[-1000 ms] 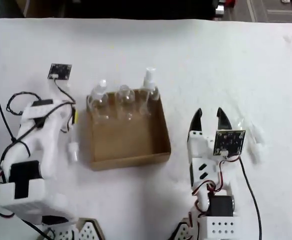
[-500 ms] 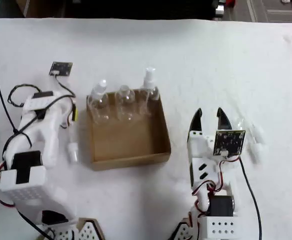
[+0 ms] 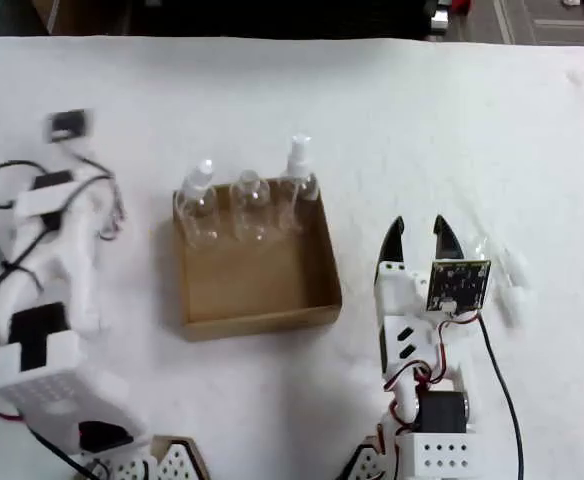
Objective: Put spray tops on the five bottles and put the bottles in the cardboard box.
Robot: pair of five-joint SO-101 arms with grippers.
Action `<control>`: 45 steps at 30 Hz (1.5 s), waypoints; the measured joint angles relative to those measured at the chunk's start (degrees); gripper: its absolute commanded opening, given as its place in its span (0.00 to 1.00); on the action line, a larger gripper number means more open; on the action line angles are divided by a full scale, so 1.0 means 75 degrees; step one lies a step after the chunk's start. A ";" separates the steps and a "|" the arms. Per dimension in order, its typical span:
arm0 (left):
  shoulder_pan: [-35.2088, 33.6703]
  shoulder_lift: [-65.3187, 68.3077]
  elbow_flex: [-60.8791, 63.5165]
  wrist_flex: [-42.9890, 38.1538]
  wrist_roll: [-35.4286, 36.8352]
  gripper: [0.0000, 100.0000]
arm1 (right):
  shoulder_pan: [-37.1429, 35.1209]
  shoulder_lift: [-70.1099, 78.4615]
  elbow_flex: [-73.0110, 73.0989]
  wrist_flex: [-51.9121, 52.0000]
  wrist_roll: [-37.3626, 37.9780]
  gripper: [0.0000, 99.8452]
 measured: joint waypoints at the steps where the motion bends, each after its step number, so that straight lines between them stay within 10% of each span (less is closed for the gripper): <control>1: -0.0234 -0.0070 -0.0082 0.0117 0.0574 0.02 | 0.0000 0.0000 0.0000 0.0000 0.0000 0.17; 17: -0.1043 -0.1922 -0.0270 0.1137 0.5615 0.04 | 0.0000 0.0000 0.0000 0.0000 0.0000 0.17; 26: -0.1149 -0.2626 -0.0270 0.1453 0.5861 0.26 | 0.0000 0.0000 0.0000 0.0000 0.0000 0.17; 35: -0.2239 -0.2626 -0.0094 0.1606 0.2813 0.24 | 0.0000 0.0000 0.0000 0.0000 0.0000 0.17; 45: -0.0703 -0.2649 -0.0715 0.2262 -0.7021 0.22 | -0.0117 0.0000 0.0000 0.0000 0.0000 0.17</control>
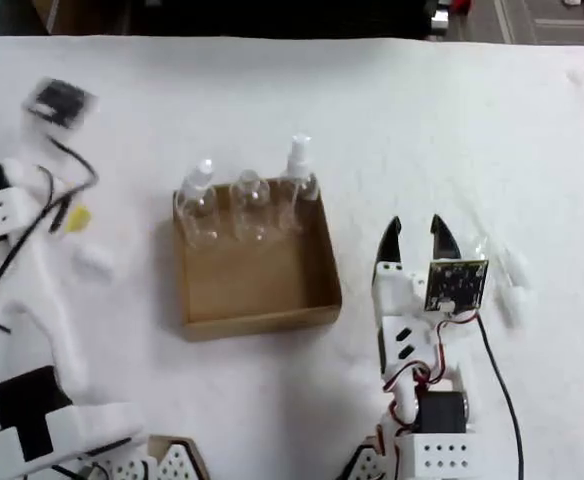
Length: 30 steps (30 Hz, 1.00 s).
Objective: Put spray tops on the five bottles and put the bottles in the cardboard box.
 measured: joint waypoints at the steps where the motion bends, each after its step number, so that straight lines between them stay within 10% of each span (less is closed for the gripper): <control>1: 0.0129 0.0000 0.0000 0.0000 -0.0891 0.22 | 0.0000 0.0000 0.0000 0.0000 0.0000 0.17; 13: 0.0844 0.0293 0.0891 -0.0539 -0.6834 0.22 | -0.0012 0.0000 0.0000 0.0000 0.0000 0.17; 30: 0.0738 0.1911 0.0949 -0.0715 -0.7924 0.34 | -0.0035 0.0000 0.0000 0.0000 0.0000 0.17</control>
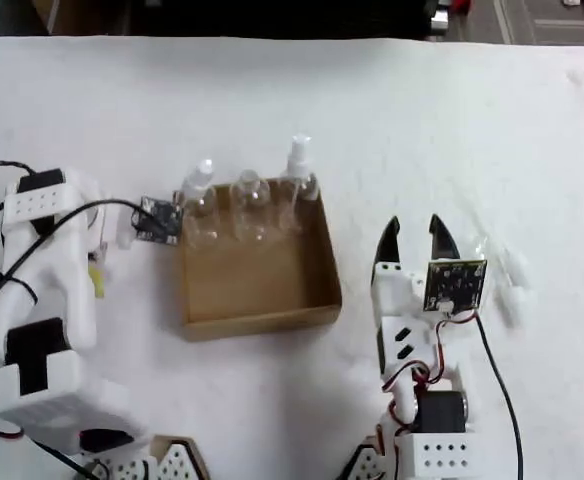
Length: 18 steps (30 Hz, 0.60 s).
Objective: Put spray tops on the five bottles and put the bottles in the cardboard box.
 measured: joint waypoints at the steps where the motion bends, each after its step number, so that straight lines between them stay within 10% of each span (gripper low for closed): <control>1: 0.0000 0.0000 0.0000 0.0000 -0.0164 0.34 | 0.0000 0.0000 0.0000 0.0000 0.0000 0.17; 11: 0.0000 0.1137 0.0023 -0.0938 -0.0633 0.33 | 0.0000 0.0000 0.0000 0.0000 0.0000 0.17; 18: -0.0035 0.1289 0.0035 -0.1008 -0.0621 0.09 | 0.0000 0.0000 0.0000 0.0000 0.0000 0.17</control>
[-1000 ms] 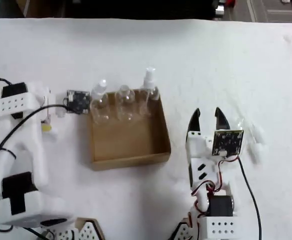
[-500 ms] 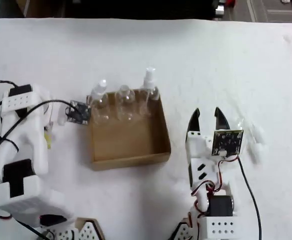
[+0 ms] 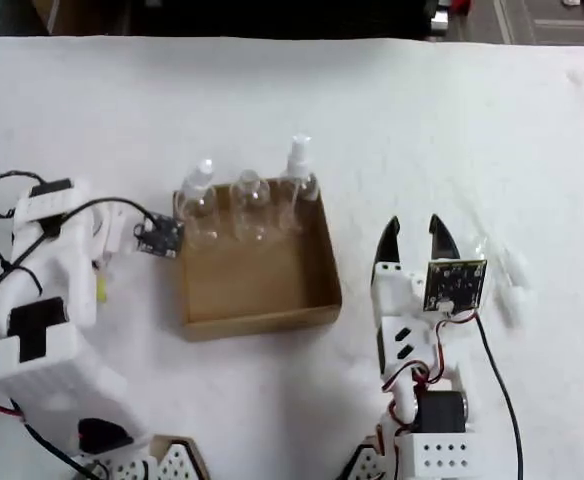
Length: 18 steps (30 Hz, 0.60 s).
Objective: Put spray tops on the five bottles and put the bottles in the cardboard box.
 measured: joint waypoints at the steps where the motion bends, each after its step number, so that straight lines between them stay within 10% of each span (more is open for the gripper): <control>1: 0.0000 0.0000 0.0012 0.0023 0.0000 0.06 | 0.0000 0.0000 0.0000 0.0000 0.0000 0.17; 10: 0.0059 -0.0305 -0.0340 0.0586 0.0234 0.02 | 0.0000 0.0000 0.0000 0.0000 0.0000 0.17; 18: 0.0539 -0.2649 -0.2344 0.3282 0.1629 0.02 | 0.0000 0.0000 0.0000 0.0000 0.0000 0.17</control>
